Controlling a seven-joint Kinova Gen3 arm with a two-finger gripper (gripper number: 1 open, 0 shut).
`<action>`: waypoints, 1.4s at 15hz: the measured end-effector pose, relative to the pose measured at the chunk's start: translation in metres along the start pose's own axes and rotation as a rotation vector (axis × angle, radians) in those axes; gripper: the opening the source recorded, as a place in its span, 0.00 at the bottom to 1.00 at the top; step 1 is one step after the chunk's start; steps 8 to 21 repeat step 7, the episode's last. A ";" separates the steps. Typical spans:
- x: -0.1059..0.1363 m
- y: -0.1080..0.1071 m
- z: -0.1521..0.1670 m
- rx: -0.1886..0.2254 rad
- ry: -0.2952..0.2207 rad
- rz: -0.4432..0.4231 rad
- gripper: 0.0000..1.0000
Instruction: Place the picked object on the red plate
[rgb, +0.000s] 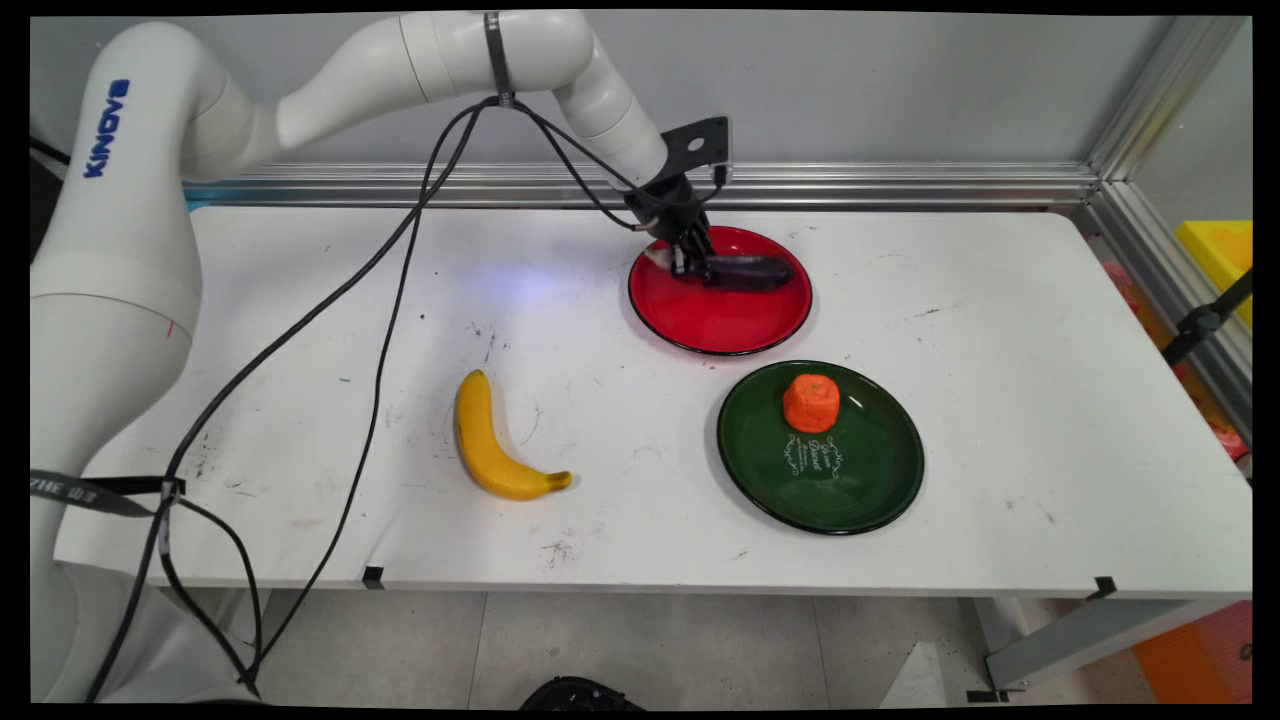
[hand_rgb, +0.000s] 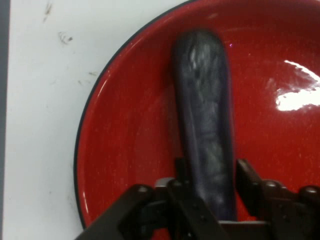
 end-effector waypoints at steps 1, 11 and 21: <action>-0.001 -0.001 0.001 0.001 0.001 -0.001 1.00; 0.000 -0.001 0.001 -0.002 0.005 -0.003 1.00; 0.000 -0.001 0.001 -0.002 0.005 -0.003 1.00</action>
